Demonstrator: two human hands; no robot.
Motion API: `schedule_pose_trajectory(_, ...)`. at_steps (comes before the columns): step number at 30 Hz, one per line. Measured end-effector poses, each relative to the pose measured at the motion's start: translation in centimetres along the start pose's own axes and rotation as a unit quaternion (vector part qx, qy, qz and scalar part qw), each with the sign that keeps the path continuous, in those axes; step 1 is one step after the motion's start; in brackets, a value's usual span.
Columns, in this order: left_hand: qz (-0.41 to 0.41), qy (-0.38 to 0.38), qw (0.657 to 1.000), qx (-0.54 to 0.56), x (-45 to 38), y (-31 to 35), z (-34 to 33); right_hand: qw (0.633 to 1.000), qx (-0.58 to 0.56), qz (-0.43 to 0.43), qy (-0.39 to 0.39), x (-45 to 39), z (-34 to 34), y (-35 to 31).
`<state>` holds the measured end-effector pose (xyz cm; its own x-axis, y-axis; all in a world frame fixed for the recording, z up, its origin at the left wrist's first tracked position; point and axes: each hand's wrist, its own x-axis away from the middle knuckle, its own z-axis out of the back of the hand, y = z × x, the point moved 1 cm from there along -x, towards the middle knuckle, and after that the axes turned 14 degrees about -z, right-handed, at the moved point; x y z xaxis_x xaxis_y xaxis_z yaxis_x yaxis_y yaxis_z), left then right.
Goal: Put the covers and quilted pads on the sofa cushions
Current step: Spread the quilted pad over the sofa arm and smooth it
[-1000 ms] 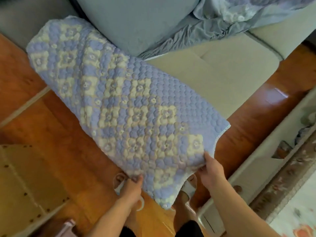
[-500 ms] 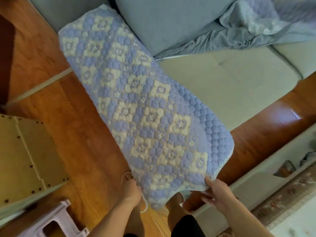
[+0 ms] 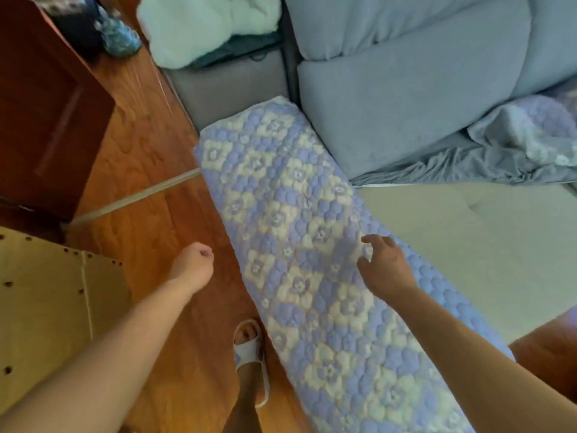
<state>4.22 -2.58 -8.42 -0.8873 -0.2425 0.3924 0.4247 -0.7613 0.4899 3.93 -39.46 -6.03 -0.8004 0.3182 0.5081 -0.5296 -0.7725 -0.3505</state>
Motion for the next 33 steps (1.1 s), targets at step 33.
schedule_pose_trajectory(33,-0.360,0.143,0.884,-0.261,-29.2,9.6,2.1,0.983,0.093,0.078,0.136,-9.7,-6.0,-11.1)
